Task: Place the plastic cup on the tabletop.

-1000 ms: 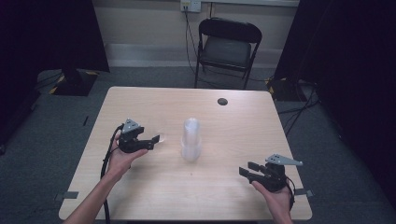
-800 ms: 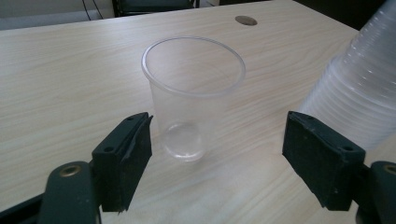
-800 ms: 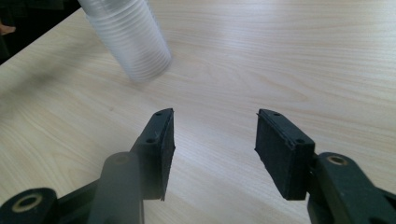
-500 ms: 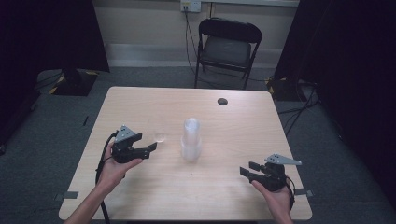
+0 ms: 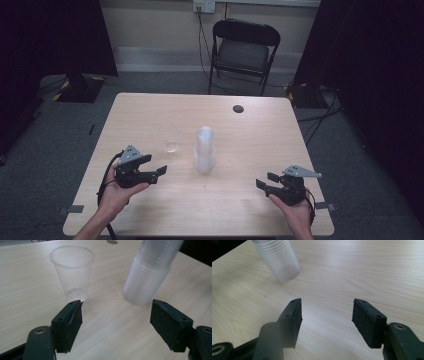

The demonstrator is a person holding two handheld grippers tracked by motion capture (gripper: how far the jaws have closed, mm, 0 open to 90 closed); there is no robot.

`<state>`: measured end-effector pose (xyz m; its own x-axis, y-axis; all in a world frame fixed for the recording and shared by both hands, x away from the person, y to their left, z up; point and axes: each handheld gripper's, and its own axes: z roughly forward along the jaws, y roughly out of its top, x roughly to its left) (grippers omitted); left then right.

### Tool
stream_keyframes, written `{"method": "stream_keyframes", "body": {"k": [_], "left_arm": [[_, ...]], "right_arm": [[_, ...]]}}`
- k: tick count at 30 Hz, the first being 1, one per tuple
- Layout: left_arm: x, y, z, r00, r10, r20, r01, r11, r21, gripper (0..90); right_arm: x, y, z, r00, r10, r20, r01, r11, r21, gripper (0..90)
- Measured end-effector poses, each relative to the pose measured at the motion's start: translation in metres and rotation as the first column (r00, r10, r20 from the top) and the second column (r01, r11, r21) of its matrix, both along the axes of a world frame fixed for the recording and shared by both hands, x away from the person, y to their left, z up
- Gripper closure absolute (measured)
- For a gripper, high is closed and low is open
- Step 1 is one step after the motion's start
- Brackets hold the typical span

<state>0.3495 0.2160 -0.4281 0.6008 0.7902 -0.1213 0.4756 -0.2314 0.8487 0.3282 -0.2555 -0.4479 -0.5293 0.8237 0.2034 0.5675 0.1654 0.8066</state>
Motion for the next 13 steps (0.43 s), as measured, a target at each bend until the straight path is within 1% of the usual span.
{"method": "stream_keyframes", "body": {"k": [1, 5, 6, 7, 8, 9, 10, 11, 12, 13], "left_arm": [[-0.003, 0.001, -0.001, 1.0000, 0.008, -0.002, -0.008, 1.0000, 0.001, 25.7], [-0.009, 0.007, -0.005, 0.9988, 0.015, -0.046, -0.015, 0.9999, 0.006, 26.6], [-0.011, 0.008, -0.006, 0.9983, 0.017, -0.055, -0.017, 0.9999, 0.000, 28.6], [-0.011, 0.008, -0.006, 0.9983, 0.017, -0.055, -0.017, 0.9999, 0.000, 29.7], [-0.014, 0.011, -0.008, 0.9982, 0.013, -0.059, -0.014, 0.9998, -0.014, 30.3], [-0.016, 0.012, -0.009, 0.9990, 0.005, -0.045, -0.006, 0.9999, -0.016, 31.5], [-0.018, 0.012, -0.009, 0.9997, 0.000, -0.024, 0.000, 1.0000, -0.005, 36.1], [-0.019, 0.012, -0.010, 0.9997, -0.024, 0.003, 0.024, 0.9997, 0.012, 37.1], [-0.020, 0.012, -0.010, 0.9989, -0.045, 0.012, 0.044, 0.9983, 0.037, 37.8], [-0.020, 0.012, -0.010, 0.9989, -0.045, 0.012, 0.044, 0.9983, 0.037, 42.3]], "right_arm": [[0.000, -0.001, 0.000, 1.0000, -0.004, 0.003, 0.004, 1.000, 0.001, 40.8], [0.000, -0.003, -0.001, 0.9998, -0.018, -0.004, 0.018, 1.000, 0.000, 40.5], [0.000, -0.003, -0.001, 0.9998, -0.020, -0.004, 0.020, 1.000, 0.002, 40.5], [0.000, -0.003, -0.001, 0.9998, -0.020, -0.004, 0.020, 1.000, 0.002, 40.5], [-0.001, -0.004, -0.001, 0.9997, -0.023, 0.002, 0.023, 1.000, -0.004, 40.3], [-0.001, -0.005, -0.001, 0.9997, -0.025, 0.004, 0.025, 1.000, -0.003, 40.1], [-0.001, -0.006, -0.001, 0.9995, -0.029, 0.008, 0.030, 1.000, -0.004, 40.0], [-0.001, -0.007, -0.001, 0.9995, -0.031, 0.010, 0.031, 1.000, -0.004, 39.9], [0.000, -0.007, -0.001, 0.9995, -0.030, 0.011, 0.030, 1.000, -0.007, 39.8], [0.000, -0.007, -0.001, 0.9995, -0.030, 0.011, 0.030, 1.000, -0.007, 39.8]]}}
